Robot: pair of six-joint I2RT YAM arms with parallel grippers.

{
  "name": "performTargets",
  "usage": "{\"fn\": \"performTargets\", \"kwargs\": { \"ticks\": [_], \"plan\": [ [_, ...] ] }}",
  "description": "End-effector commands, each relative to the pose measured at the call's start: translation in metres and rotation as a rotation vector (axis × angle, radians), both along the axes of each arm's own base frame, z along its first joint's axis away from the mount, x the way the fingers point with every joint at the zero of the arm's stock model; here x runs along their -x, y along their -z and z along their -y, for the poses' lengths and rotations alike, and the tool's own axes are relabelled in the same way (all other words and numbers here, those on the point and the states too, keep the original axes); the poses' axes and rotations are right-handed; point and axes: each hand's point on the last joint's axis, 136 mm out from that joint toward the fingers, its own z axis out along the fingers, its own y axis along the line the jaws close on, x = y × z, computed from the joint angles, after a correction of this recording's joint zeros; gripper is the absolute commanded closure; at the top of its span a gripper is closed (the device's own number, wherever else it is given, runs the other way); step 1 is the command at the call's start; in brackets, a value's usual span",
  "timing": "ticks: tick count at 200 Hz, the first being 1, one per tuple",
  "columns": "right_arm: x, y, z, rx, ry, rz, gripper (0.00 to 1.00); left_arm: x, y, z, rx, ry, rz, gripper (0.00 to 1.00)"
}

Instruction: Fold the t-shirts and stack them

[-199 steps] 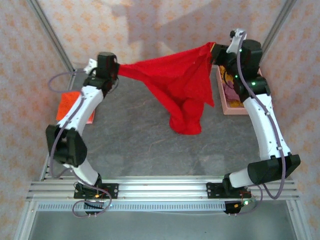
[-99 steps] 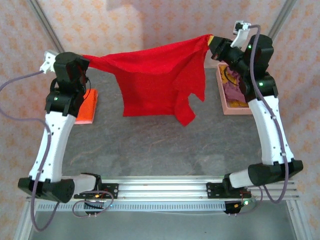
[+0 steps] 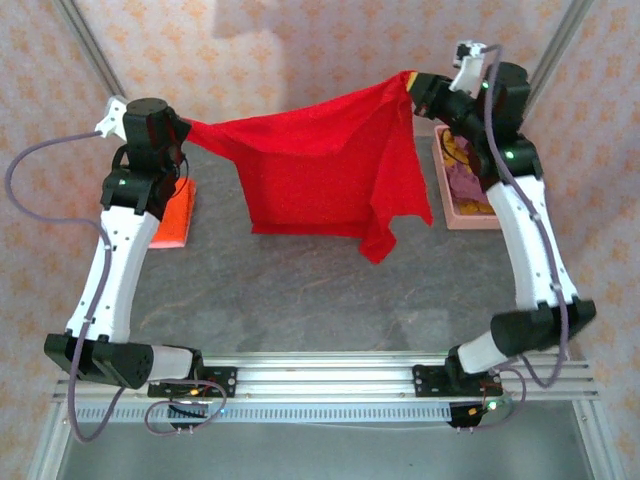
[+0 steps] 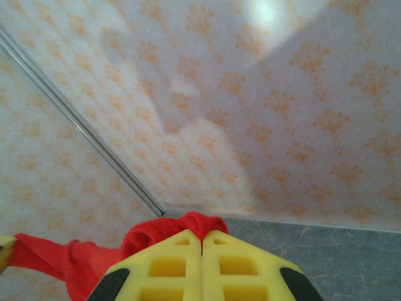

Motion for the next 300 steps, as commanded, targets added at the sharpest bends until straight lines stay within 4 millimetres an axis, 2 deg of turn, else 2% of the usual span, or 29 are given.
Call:
{"fn": "performTargets", "kwargs": {
  "ticks": [1, 17, 36, 37, 53, 63, 70, 78, 91, 108, 127, 144, 176, 197, 218, 245, 248, 253, 265, 275, 280, 292, 300],
  "plan": [
    [-0.03, -0.002, -0.015, -0.016, -0.065, 0.012, 1.0, 0.015, -0.044, -0.027, -0.021, -0.063, 0.091, 1.0],
    [-0.051, -0.011, -0.031, -0.044, -0.119, 0.025, 1.0, 0.014, -0.055, -0.038, -0.011, -0.068, 0.103, 1.0],
    [-0.078, -0.02, -0.053, -0.08, -0.186, 0.036, 1.0, 0.022, -0.079, -0.05, -0.014, -0.083, 0.145, 1.0],
    [-0.076, -0.026, -0.053, -0.084, -0.189, 0.049, 1.0, 0.023, -0.081, -0.05, -0.015, -0.083, 0.148, 1.0],
    [-0.086, -0.057, -0.063, -0.137, -0.225, 0.144, 1.0, 0.038, -0.108, -0.055, -0.046, -0.101, 0.193, 1.0],
    [-0.085, -0.08, -0.061, -0.199, -0.246, 0.227, 1.0, 0.048, -0.122, -0.057, -0.068, -0.111, 0.207, 1.0],
    [-0.087, -0.089, -0.057, -0.236, -0.251, 0.258, 1.0, 0.056, -0.13, -0.057, -0.081, -0.11, 0.217, 1.0],
    [-0.09, -0.091, -0.054, -0.262, -0.253, 0.26, 1.0, 0.062, -0.135, -0.054, -0.091, -0.097, 0.226, 1.0],
    [-0.095, -0.078, -0.052, -0.25, -0.247, 0.219, 1.0, 0.069, -0.133, -0.047, -0.095, -0.06, 0.225, 1.0],
    [-0.107, -0.04, -0.054, -0.203, -0.232, 0.118, 1.0, 0.071, -0.108, -0.035, -0.061, -0.003, 0.201, 1.0],
    [-0.12, 0.015, -0.052, -0.146, -0.194, 0.004, 1.0, 0.066, -0.057, -0.015, -0.022, 0.059, 0.141, 1.0],
    [-0.123, 0.064, -0.044, -0.086, -0.142, -0.086, 1.0, 0.064, 0.001, 0.007, 0.02, 0.109, 0.039, 1.0],
    [-0.112, 0.15, -0.021, 0.013, -0.04, -0.22, 1.0, 0.06, 0.107, 0.076, 0.084, 0.286, -0.148, 1.0],
    [-0.1, 0.204, -0.001, 0.076, 0.042, -0.321, 1.0, 0.068, 0.164, 0.116, 0.099, 0.382, -0.279, 1.0],
    [-0.085, 0.255, 0.02, 0.13, 0.14, -0.42, 1.0, 0.082, 0.207, 0.147, 0.119, 0.442, -0.368, 1.0],
    [-0.071, 0.307, 0.043, 0.186, 0.252, -0.536, 1.0, 0.097, 0.241, 0.18, 0.129, 0.509, -0.445, 1.0],
    [-0.07, 0.311, 0.045, 0.192, 0.26, -0.546, 0.98, 0.098, 0.245, 0.183, 0.127, 0.515, -0.456, 1.0],
    [-0.068, 0.316, 0.048, 0.2, 0.277, -0.559, 0.88, 0.101, 0.251, 0.188, 0.125, 0.526, -0.474, 1.0],
    [-0.065, 0.324, 0.056, 0.221, 0.32, -0.579, 0.52, 0.105, 0.264, 0.197, 0.119, 0.541, -0.514, 1.0],
    [-0.061, 0.32, 0.061, 0.232, 0.342, -0.571, 0.3, 0.108, 0.27, 0.199, 0.109, 0.54, -0.533, 0.83],
    [-0.059, 0.317, 0.064, 0.235, 0.357, -0.565, 0.22, 0.109, 0.271, 0.198, 0.102, 0.541, -0.537, 0.7],
    [-0.051, 0.307, 0.072, 0.244, 0.393, -0.54, 0.14, 0.109, 0.266, 0.191, 0.062, 0.527, -0.529, 0.2],
    [-0.045, 0.302, 0.075, 0.24, 0.412, -0.523, 0.12, 0.109, 0.257, 0.181, 0.012, 0.504, -0.513, 0.02]
  ]
}}
